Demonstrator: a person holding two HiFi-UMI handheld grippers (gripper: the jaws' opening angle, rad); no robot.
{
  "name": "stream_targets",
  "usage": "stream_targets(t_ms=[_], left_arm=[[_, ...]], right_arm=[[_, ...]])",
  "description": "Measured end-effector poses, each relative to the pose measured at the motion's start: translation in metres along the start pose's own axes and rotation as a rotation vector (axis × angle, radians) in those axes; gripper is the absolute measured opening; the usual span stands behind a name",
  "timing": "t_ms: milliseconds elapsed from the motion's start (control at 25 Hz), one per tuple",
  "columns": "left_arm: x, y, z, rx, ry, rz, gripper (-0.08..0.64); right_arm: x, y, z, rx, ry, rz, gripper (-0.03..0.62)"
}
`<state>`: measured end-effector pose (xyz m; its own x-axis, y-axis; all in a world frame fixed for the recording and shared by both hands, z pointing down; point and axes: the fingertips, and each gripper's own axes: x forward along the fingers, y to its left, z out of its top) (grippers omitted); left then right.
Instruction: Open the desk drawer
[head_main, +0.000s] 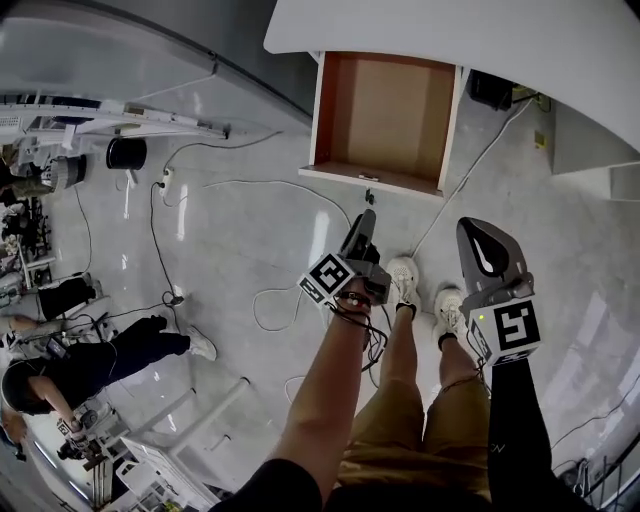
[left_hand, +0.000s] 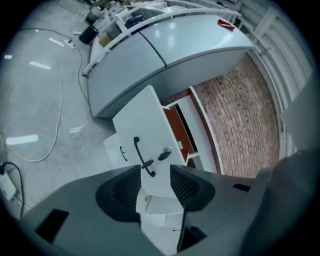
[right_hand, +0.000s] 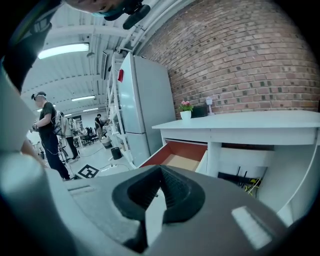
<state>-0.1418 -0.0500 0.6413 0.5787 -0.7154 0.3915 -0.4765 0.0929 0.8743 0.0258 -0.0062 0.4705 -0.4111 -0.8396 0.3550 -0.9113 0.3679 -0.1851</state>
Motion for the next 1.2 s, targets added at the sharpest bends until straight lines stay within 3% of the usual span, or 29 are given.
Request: stream_targets(t_ms=[240,480,680,1040,1200], left_arm=[[-0.039,-0.077,0.004,0.265,-0.013,0.041,0.172],[-0.078,-0.165,-0.013,0.619,0.046,0.123,0.174],[-0.114,-0.229,-0.004,0.716,0.008,0.125,0.205],[-0.146,-0.349,0.031,0.96,-0.103,0.102,0.207],[-0.153,-0.395,0.039,1.021,-0.165,0.058,0.207]], right_arm=[[-0.031,-0.012,0.04,-0.024,-0.015,0.001,0.0],[-0.067,-0.018,0.097,-0.036,-0.058,-0.005,0.0],[-0.097,-0.006,0.137,-0.072,-0.06,-0.004,0.0],[-0.13,-0.015,0.209,-0.155,-0.128,-0.01,0.0],[-0.139,-0.014,0.238,-0.201,-0.159,-0.016,-0.002]])
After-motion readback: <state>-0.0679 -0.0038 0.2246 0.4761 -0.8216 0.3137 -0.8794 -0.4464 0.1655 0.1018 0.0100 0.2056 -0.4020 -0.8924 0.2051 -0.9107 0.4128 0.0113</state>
